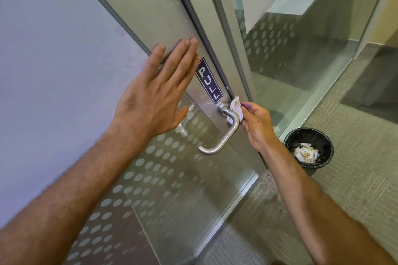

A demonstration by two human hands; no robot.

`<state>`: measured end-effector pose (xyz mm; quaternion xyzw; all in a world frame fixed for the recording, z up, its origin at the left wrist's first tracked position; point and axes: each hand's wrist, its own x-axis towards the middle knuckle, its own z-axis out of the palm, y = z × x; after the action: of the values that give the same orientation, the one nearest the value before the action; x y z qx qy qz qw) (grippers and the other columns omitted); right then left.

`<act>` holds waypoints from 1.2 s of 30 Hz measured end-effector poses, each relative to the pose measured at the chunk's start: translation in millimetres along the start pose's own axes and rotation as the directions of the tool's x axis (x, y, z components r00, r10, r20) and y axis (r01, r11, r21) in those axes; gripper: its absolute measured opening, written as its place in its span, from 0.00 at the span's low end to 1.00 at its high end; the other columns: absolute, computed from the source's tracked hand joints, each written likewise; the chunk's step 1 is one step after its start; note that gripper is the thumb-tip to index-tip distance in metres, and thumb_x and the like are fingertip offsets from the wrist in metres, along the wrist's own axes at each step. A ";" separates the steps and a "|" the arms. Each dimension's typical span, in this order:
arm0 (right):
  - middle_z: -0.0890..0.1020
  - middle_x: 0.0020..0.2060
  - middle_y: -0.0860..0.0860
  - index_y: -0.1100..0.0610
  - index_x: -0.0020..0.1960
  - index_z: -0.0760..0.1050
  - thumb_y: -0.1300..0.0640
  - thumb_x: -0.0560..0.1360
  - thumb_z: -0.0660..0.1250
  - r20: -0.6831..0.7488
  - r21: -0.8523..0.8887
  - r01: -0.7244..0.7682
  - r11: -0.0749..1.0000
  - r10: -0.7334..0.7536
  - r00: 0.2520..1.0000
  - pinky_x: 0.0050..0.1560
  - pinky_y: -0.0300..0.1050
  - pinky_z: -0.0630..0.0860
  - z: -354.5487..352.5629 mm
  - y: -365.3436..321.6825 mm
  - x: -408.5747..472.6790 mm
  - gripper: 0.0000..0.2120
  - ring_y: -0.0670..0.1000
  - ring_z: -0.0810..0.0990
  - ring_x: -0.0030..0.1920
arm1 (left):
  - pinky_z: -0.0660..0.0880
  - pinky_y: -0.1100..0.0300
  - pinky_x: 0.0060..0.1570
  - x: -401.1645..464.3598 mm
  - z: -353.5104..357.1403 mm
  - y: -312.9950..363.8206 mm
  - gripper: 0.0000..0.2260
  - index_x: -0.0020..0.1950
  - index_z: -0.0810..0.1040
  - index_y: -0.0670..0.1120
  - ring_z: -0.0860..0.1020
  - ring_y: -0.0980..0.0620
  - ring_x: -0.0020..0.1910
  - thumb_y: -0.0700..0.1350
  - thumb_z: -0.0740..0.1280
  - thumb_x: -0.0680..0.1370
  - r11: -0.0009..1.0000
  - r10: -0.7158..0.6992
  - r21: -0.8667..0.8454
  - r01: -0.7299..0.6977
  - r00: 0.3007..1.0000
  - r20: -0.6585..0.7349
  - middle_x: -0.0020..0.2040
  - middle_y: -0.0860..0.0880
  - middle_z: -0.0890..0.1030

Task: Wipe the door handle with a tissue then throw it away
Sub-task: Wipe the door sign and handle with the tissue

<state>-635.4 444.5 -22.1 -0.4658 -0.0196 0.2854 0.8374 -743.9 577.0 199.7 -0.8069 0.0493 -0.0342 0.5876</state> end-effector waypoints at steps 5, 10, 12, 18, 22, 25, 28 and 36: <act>0.87 0.35 0.53 0.59 0.48 0.82 0.62 0.79 0.67 -0.016 0.094 -0.075 0.993 0.077 0.997 0.40 0.44 0.81 -8.5 13.0 -13.1 0.05 0.49 0.85 0.35 | 0.45 0.42 0.83 1.3 -0.1 -0.4 0.47 0.87 0.41 0.37 0.49 0.41 0.88 0.70 0.41 0.79 1.000 -0.003 -0.004 0.003 1.000 0.004 0.87 0.36 0.43; 0.86 0.45 0.58 0.60 0.48 0.82 0.67 0.78 0.65 -0.107 0.338 -0.059 0.939 0.100 0.989 0.52 0.48 0.83 -7.6 36.5 -47.9 0.08 0.54 0.85 0.47 | 0.43 0.42 0.83 0.9 1.4 0.8 0.47 0.87 0.40 0.37 0.48 0.41 0.88 0.70 0.40 0.79 1.000 -0.003 -0.015 0.004 1.000 0.012 0.87 0.36 0.42; 0.86 0.42 0.55 0.57 0.44 0.83 0.68 0.78 0.65 -0.121 0.388 -0.105 0.916 0.163 0.979 0.48 0.44 0.83 3.2 49.0 -65.0 0.11 0.51 0.85 0.44 | 0.42 0.42 0.83 0.8 1.4 0.9 0.47 0.87 0.40 0.37 0.48 0.41 0.88 0.70 0.39 0.80 1.000 -0.001 -0.014 0.001 1.000 0.010 0.87 0.36 0.42; 0.83 0.43 0.60 0.70 0.54 0.77 0.70 0.78 0.64 0.053 0.478 -0.250 0.842 0.256 0.965 0.49 0.46 0.82 47.0 79.3 -95.2 0.07 0.58 0.84 0.42 | 0.47 0.42 0.84 0.4 0.3 1.1 0.47 0.87 0.42 0.37 0.49 0.41 0.88 0.70 0.41 0.79 1.000 0.001 -0.006 -0.001 1.000 0.009 0.87 0.36 0.44; 0.76 0.43 0.60 0.67 0.49 0.77 0.73 0.78 0.62 0.167 0.467 -0.338 0.817 0.294 0.941 0.35 0.35 0.75 57.1 68.6 -82.0 0.06 0.57 0.78 0.39 | 0.49 0.42 0.84 0.5 1.5 1.5 0.47 0.87 0.42 0.37 0.50 0.41 0.88 0.70 0.42 0.80 1.000 0.000 -0.010 0.000 1.000 0.000 0.87 0.36 0.44; 0.76 0.40 0.54 0.62 0.43 0.78 0.74 0.78 0.59 0.259 0.476 -0.400 0.783 0.310 0.915 0.32 0.33 0.72 61.7 63.5 -73.8 0.13 0.51 0.74 0.37 | 0.49 0.42 0.84 1.0 3.1 1.3 0.47 0.87 0.43 0.37 0.50 0.42 0.88 0.70 0.44 0.79 1.000 0.000 -0.007 0.000 1.000 -0.015 0.87 0.37 0.45; 0.74 0.37 0.54 0.61 0.45 0.79 0.69 0.76 0.66 0.278 0.501 -0.421 0.756 0.319 0.906 0.32 0.32 0.75 63.2 63.0 -70.8 0.06 0.50 0.74 0.35 | 0.48 0.42 0.84 1.0 4.7 2.2 0.47 0.87 0.44 0.37 0.50 0.42 0.88 0.70 0.44 0.79 1.000 0.002 0.003 -0.002 1.000 -0.029 0.87 0.37 0.45; 0.85 0.38 0.55 0.63 0.53 0.78 0.64 0.74 0.69 0.017 0.673 -0.278 0.686 0.361 0.932 0.34 0.38 0.80 50.6 75.7 -61.5 0.08 0.50 0.85 0.35 | 0.43 0.41 0.84 0.3 7.1 1.9 0.48 0.87 0.43 0.37 0.48 0.41 0.88 0.70 0.46 0.79 1.000 -0.013 -0.016 0.012 0.999 -0.034 0.87 0.36 0.43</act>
<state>-736.8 483.4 -39.1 -0.1488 0.2138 0.3870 0.8845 -742.9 583.1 195.7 -0.8112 0.0546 -0.0514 0.5800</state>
